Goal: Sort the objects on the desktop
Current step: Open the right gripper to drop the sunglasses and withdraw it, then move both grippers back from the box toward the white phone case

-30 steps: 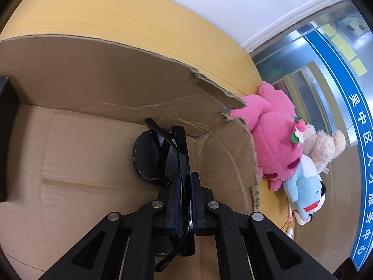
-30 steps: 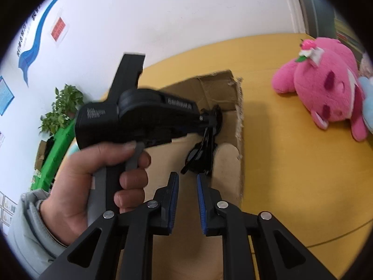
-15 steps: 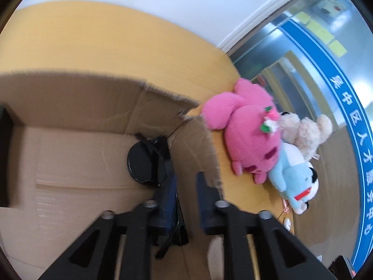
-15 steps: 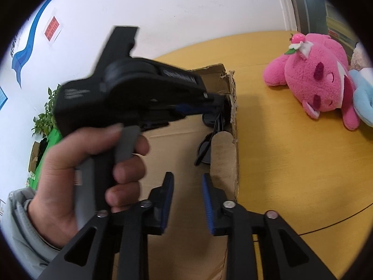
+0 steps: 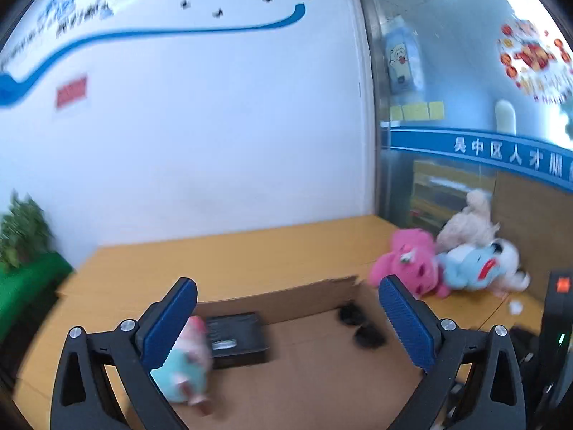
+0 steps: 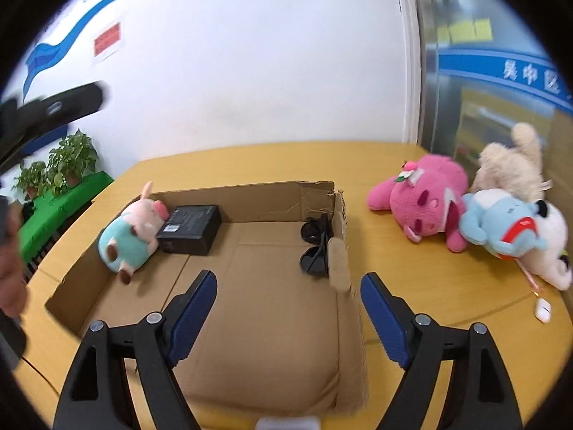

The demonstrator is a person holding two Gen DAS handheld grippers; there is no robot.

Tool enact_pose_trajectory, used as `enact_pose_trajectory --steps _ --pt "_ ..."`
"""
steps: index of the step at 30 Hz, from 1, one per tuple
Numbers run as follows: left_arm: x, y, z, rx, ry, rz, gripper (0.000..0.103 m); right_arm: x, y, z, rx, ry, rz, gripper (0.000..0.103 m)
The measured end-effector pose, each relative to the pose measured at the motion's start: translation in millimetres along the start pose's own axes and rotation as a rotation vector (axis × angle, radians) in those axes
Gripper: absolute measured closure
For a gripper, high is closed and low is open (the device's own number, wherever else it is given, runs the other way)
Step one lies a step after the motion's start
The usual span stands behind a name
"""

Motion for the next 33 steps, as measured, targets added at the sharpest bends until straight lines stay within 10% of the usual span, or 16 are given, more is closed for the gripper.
enact_pose_trajectory --steps 15,33 --pt "-99.8 147.6 50.0 -0.124 -0.071 0.124 0.000 -54.7 87.0 81.9 -0.102 -0.023 -0.032 0.019" --pt "-119.4 162.8 50.0 -0.201 -0.028 0.139 0.000 -84.3 96.3 83.6 -0.135 0.007 -0.079 0.019"
Point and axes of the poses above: each gripper's, at about its wrist camera, not at the fingertips, and x roughly the way its jaws point, z to its left, y to its underside, the point moved 1 cm from there along x, roughly the way its jaws point, and after that the axes turned 10 degrees about z, right-handed, at the moved point
